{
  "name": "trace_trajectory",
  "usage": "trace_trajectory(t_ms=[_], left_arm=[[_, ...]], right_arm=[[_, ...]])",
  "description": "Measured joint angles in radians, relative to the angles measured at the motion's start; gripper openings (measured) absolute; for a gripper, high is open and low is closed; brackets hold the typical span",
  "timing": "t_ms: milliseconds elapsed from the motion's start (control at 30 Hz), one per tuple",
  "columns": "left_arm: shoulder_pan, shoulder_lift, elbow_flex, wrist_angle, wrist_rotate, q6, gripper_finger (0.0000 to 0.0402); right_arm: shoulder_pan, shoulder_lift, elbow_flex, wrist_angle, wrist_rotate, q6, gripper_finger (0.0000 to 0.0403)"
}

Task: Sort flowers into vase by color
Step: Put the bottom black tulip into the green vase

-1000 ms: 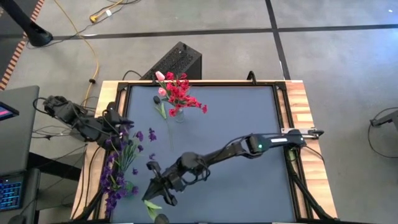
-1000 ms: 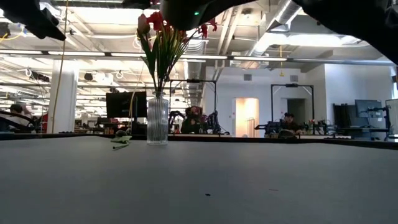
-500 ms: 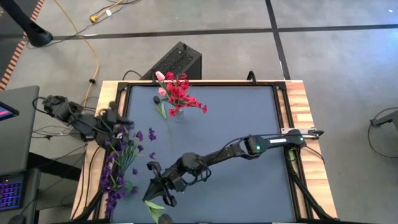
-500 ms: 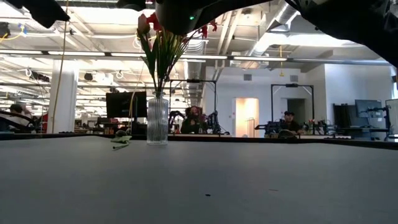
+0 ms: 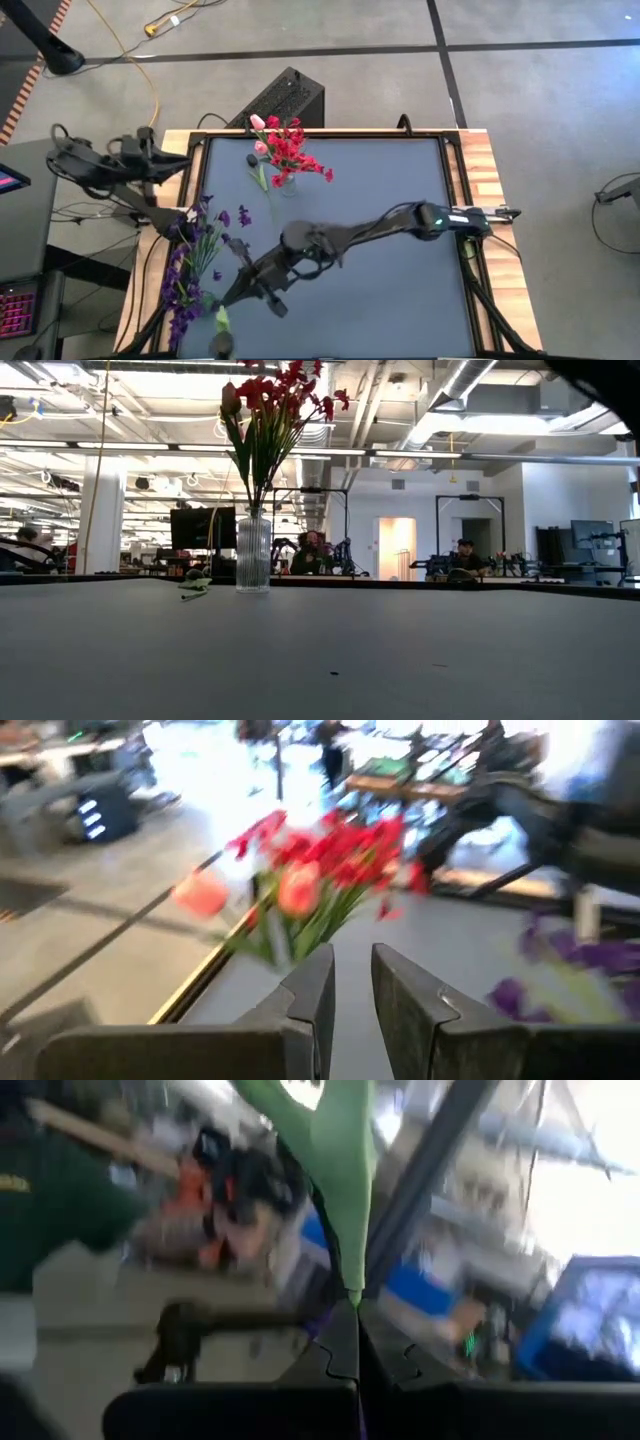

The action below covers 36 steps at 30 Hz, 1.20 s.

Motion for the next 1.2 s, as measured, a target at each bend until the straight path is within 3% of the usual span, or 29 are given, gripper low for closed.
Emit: trace_trajectory(t_ms=[100,200,333,467,633,767,933,1200], left_arm=[[0.0,0.0,0.024,0.089,0.087,0.094,0.0057],[0.0,0.0,0.025,0.208,0.193,0.204,0.0057],[-0.001,0.0,0.016,0.351,0.334,0.308,0.0057],[-0.001,0.004,-0.009,0.448,0.368,0.365,0.0059],[-0.001,0.006,-0.056,0.529,0.364,0.44,0.008],[-0.001,0.024,-0.07,0.55,0.265,0.482,0.0107],[-0.001,0.084,-0.071,0.546,0.136,0.469,0.014],[0.0,0.177,-0.042,0.565,0.127,0.484,0.0162]], right_arm=[[-0.002,-0.126,0.0,-0.298,0.099,-0.105,0.0017],[-0.016,-0.24,0.0,-0.434,0.161,-0.137,0.0017],[-0.073,-0.342,0.001,-0.407,0.161,-0.103,0.0016],[-0.159,-0.349,0.003,-0.21,0.145,0.031,0.0016],[-0.266,-0.276,0.0,-0.024,0.114,0.264,0.0016],[-0.321,-0.221,0.0,0.097,0.11,0.425,0.0016],[-0.337,-0.167,0.0,0.2,0.08,0.48,0.0016],[-0.348,-0.172,0.001,0.176,0.08,0.481,0.0016]])
